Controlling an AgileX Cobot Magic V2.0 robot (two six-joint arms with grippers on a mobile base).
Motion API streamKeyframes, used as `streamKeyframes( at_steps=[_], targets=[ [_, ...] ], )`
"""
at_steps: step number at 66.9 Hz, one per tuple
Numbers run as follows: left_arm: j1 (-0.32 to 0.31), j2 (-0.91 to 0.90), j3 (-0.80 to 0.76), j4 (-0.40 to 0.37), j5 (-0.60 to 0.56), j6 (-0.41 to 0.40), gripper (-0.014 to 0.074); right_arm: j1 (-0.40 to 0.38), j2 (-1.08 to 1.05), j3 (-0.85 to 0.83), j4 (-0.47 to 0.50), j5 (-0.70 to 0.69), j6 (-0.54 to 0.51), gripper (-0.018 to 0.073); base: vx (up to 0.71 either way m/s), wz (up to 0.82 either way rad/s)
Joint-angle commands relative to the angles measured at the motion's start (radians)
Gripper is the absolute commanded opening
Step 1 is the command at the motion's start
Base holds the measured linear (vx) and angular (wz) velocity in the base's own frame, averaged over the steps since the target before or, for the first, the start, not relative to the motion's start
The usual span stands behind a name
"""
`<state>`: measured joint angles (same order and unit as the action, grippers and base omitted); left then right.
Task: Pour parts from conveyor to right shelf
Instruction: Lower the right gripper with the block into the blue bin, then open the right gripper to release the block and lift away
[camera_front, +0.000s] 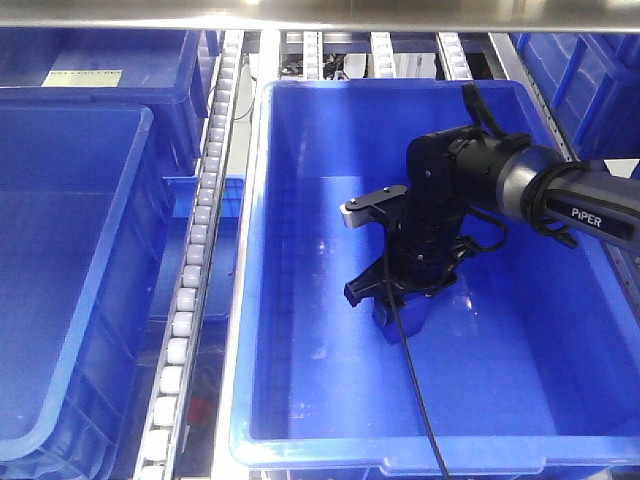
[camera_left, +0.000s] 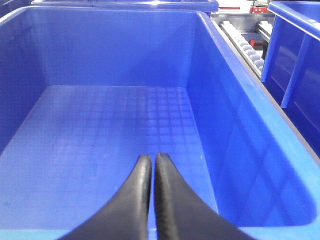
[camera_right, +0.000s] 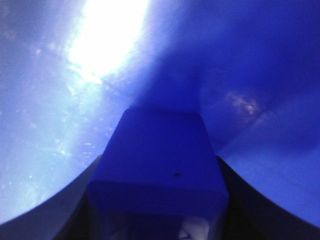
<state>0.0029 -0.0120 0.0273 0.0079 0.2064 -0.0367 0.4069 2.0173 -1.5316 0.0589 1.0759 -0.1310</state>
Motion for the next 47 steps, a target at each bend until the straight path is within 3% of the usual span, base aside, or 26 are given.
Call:
streamKeyframes(
  at_steps=[1, 13, 21, 31, 47],
  targets=[
    [-0.005, -0.011, -0.019, -0.008, -0.080, -0.008, -0.0006, 0.000, -0.054, -0.032, -0.001, -0.008, -0.017, 0.0233, 0.00, 0.00],
    [-0.005, -0.011, -0.019, -0.008, -0.080, -0.008, -0.0006, 0.000, -0.057, -0.032, 0.000, -0.037, -0.016, 0.0446, 0.00, 0.00],
    [-0.005, -0.011, -0.019, -0.008, -0.080, -0.008, -0.0006, 0.000, -0.074, -0.032, 0.000, -0.078, 0.001, 0.0531, 0.00, 0.00],
    [-0.005, -0.011, -0.019, -0.008, -0.080, -0.008, -0.0006, 0.000, -0.137, 0.012, 0.000, -0.194, 0.034, 0.0550, 0.00, 0.00],
    [-0.005, -0.011, -0.019, -0.008, -0.080, -0.008, -0.0006, 0.000, -0.378, 0.262, 0.011, -0.518, 0.064, 0.0510, 0.00, 0.00]
  ],
)
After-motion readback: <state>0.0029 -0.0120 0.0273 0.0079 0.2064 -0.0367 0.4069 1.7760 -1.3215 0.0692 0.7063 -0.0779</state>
